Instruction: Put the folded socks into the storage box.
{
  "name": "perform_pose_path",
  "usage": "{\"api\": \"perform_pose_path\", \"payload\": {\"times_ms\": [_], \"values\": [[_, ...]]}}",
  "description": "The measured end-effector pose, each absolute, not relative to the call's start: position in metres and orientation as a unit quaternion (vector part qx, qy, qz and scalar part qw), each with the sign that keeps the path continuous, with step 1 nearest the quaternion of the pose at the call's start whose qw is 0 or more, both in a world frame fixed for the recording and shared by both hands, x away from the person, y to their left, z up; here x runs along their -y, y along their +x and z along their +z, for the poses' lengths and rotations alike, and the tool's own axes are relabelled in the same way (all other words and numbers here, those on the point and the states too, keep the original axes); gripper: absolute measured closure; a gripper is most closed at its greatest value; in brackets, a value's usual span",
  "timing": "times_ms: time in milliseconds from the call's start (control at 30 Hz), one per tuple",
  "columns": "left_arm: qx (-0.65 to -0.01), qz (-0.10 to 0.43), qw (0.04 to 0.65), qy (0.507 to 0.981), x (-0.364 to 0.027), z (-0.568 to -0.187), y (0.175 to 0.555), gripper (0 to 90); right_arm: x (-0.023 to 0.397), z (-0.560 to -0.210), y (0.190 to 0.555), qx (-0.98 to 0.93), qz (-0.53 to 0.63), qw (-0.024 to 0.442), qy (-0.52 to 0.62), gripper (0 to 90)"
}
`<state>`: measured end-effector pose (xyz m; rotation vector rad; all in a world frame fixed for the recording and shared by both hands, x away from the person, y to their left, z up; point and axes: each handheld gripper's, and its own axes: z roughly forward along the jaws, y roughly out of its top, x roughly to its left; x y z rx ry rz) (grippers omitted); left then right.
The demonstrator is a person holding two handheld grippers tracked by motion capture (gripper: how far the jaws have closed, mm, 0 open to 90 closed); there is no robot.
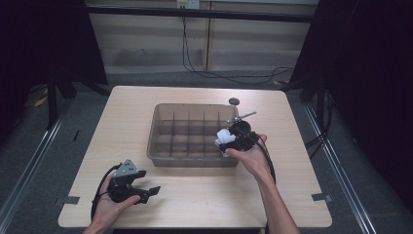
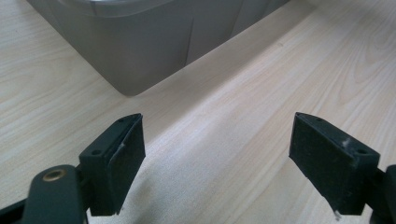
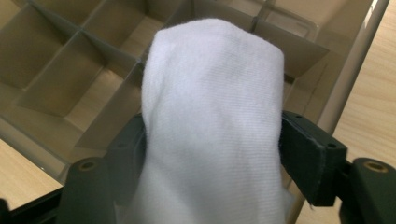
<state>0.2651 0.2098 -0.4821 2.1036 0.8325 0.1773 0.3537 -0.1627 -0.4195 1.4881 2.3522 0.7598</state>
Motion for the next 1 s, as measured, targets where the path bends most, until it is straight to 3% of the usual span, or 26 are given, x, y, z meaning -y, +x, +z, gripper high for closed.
{"api": "perform_pose_path", "payload": {"times_ms": [333,867,1000], "values": [[-0.332,0.071,0.421,0.841,-0.209,-0.482,0.266,18.0,0.169,-0.417,0.354,-0.803,0.290,0.110,0.510,17.0],[-0.330,0.070,0.420,0.842,-0.208,-0.482,0.267,18.3,0.180,-0.401,0.353,-0.784,0.325,0.114,0.516,17.0],[-0.331,0.067,0.420,0.842,-0.208,-0.483,0.268,18.3,0.179,-0.396,0.354,-0.778,0.338,0.123,0.515,23.8]]}}
